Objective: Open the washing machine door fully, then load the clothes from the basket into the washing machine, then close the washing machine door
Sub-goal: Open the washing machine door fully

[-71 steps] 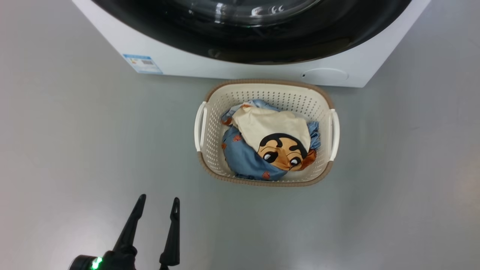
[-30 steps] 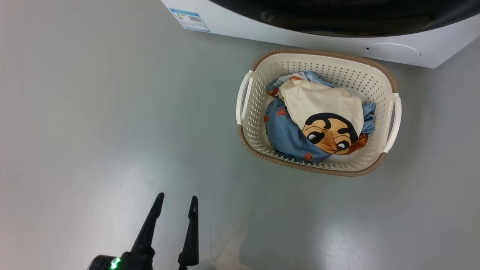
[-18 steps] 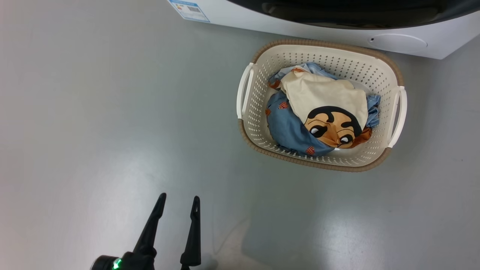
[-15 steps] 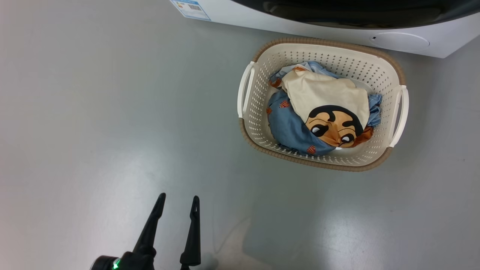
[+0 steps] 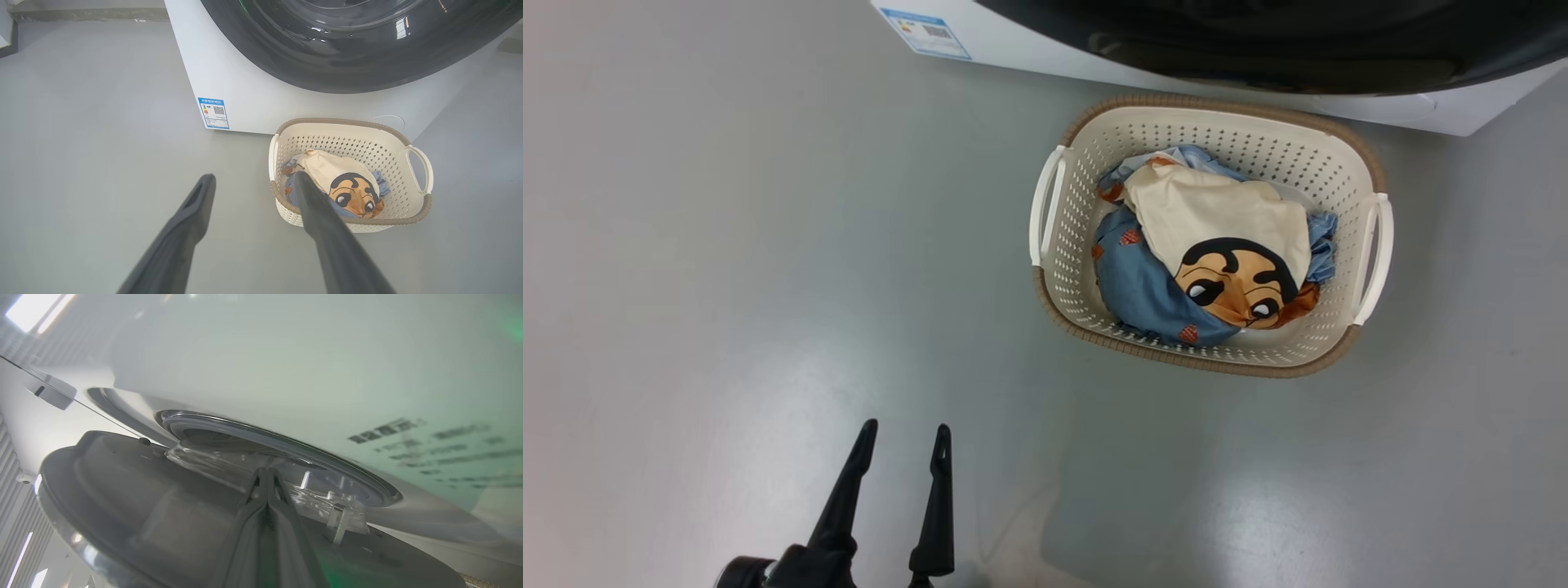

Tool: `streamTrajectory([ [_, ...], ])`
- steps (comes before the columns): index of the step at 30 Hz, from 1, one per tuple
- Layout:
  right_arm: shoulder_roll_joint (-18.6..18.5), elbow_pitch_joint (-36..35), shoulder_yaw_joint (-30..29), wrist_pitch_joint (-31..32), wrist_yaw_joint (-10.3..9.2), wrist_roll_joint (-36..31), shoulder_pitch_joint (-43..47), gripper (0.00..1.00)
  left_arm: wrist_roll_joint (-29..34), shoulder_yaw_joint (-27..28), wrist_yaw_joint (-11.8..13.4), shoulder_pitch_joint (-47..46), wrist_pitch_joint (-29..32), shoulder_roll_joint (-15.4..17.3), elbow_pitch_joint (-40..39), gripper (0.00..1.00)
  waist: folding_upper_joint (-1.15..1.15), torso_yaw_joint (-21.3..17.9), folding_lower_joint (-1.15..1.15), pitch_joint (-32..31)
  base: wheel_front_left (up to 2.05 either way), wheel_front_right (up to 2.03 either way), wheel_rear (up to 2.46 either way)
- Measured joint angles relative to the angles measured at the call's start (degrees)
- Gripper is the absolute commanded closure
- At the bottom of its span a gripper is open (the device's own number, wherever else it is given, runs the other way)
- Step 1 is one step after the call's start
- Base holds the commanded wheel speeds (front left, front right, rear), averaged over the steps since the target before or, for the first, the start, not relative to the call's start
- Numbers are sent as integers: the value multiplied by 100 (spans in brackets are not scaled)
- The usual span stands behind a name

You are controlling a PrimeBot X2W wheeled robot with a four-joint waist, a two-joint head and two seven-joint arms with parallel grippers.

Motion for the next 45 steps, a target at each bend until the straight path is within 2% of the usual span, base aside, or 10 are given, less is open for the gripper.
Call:
streamTrajectory([
  [7, 193, -178, 215, 156, 0, 0, 56, 100, -8, 54, -7, -27, 0, 0, 56, 0, 0, -152, 0, -67, 0, 0, 0],
  [19, 775, -450, 404, 200, 0, 58, 734, 100, -110, 275, -58, -242, 1, 0, 178, 0, 0, -461, 0, -404, 0, 0, 0],
  [28, 1506, -556, 703, 189, 0, 133, 1594, 100, -208, 578, -160, -248, 0, 1, 336, 0, 0, -725, 0, -942, 0, 0, 0],
  [37, 2094, -679, 1330, 197, 0, -30, 2558, 100, -305, 943, -331, -91, 0, 2, 426, 0, 0, -1008, 0, -1590, 0, 0, 0],
  [45, 2402, -902, 1788, 38, 0, -86, 3176, 100, -370, 1117, -471, 157, 0, 3, 465, 0, 0, -1149, 0, -2106, 0, 0, 0],
])
